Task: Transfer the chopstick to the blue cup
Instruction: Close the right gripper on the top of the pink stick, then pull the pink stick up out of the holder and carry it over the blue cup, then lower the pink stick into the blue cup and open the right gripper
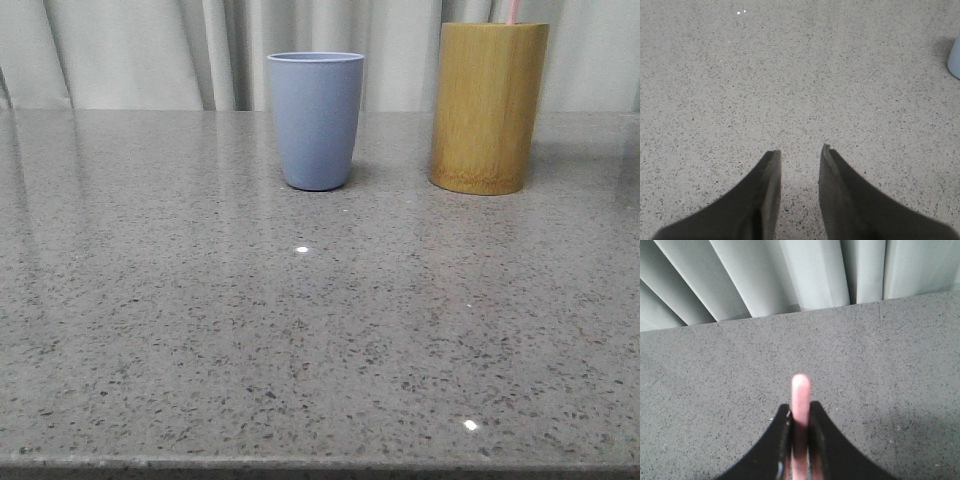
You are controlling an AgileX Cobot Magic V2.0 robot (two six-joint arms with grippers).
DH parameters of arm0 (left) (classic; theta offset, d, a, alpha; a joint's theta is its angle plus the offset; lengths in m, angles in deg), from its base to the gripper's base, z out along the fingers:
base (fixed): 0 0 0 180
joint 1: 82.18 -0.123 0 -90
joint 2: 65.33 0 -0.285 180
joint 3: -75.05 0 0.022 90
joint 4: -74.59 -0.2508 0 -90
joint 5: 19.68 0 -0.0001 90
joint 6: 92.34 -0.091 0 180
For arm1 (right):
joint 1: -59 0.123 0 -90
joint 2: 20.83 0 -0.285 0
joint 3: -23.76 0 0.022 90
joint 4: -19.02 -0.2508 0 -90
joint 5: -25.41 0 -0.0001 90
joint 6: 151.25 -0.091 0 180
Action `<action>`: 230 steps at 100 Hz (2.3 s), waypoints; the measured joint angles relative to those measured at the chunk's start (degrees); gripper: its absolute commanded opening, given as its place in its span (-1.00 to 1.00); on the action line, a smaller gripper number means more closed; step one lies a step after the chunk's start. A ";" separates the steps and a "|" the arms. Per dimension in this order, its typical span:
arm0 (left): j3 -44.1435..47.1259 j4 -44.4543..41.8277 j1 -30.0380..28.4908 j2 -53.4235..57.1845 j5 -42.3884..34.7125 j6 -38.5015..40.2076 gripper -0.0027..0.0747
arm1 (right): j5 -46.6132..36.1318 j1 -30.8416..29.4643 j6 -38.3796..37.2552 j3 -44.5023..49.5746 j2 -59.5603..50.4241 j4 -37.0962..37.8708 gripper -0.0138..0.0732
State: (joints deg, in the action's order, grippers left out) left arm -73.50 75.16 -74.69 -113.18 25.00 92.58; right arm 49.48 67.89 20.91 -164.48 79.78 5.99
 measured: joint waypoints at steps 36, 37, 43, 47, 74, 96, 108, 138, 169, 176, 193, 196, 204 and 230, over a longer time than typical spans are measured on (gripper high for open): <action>0.00 -0.10 0.00 0.00 0.00 0.00 -0.45 | -4.86 0.00 0.00 0.00 -4.38 0.00 -0.76; 0.00 -0.10 0.00 0.00 0.00 0.00 -0.45 | -5.17 0.00 0.00 0.00 -4.78 0.00 -0.76; 0.00 -0.10 0.00 0.00 0.00 0.00 -0.45 | -6.38 0.00 0.00 -0.10 -6.34 0.00 -0.76; 0.00 -0.10 0.00 0.00 0.00 0.00 -0.45 | -7.26 0.00 0.00 -0.10 -7.49 0.00 -0.76; 0.00 -0.10 0.00 0.00 0.00 0.00 -0.45 | -13.08 3.00 0.00 -0.10 -12.76 0.00 -0.76; 0.00 -0.10 0.00 0.00 0.10 0.00 -0.45 | -15.24 8.92 0.00 -0.10 -13.15 -0.10 -0.76; 0.00 -0.10 0.00 0.00 0.21 0.00 -0.45 | -16.99 12.58 0.00 -0.10 -13.02 -0.10 -0.76; 0.00 -0.10 0.00 0.00 0.21 0.00 -0.45 | -19.00 16.89 0.11 -0.10 -8.57 -0.10 -0.76; 0.00 -0.10 0.00 0.00 0.21 0.00 -0.45 | -17.21 16.89 0.11 -0.10 -2.74 -0.10 -0.76; 0.00 -0.10 0.00 0.00 0.21 0.00 -0.45 | -16.81 16.89 0.11 -0.10 -1.51 -0.10 -0.76; 0.00 -0.10 0.00 0.00 0.21 0.00 -0.45 | -15.61 16.89 0.11 -0.10 1.05 -0.10 -0.76; 0.00 -0.10 0.00 0.00 0.21 0.00 -0.45 | -15.48 16.89 0.11 -0.10 1.29 -0.10 -0.76; 0.00 -0.10 0.00 0.00 0.21 0.00 -0.45 | -15.48 16.89 0.11 -0.10 2.04 -0.10 -0.76; 0.00 -0.10 0.00 0.00 0.31 0.00 -0.45 | -13.99 16.89 0.11 -0.10 3.92 -0.10 -0.75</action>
State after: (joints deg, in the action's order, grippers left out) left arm -73.50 75.07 -74.69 -113.18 25.31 92.58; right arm 35.50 84.78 21.02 -164.58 83.70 5.90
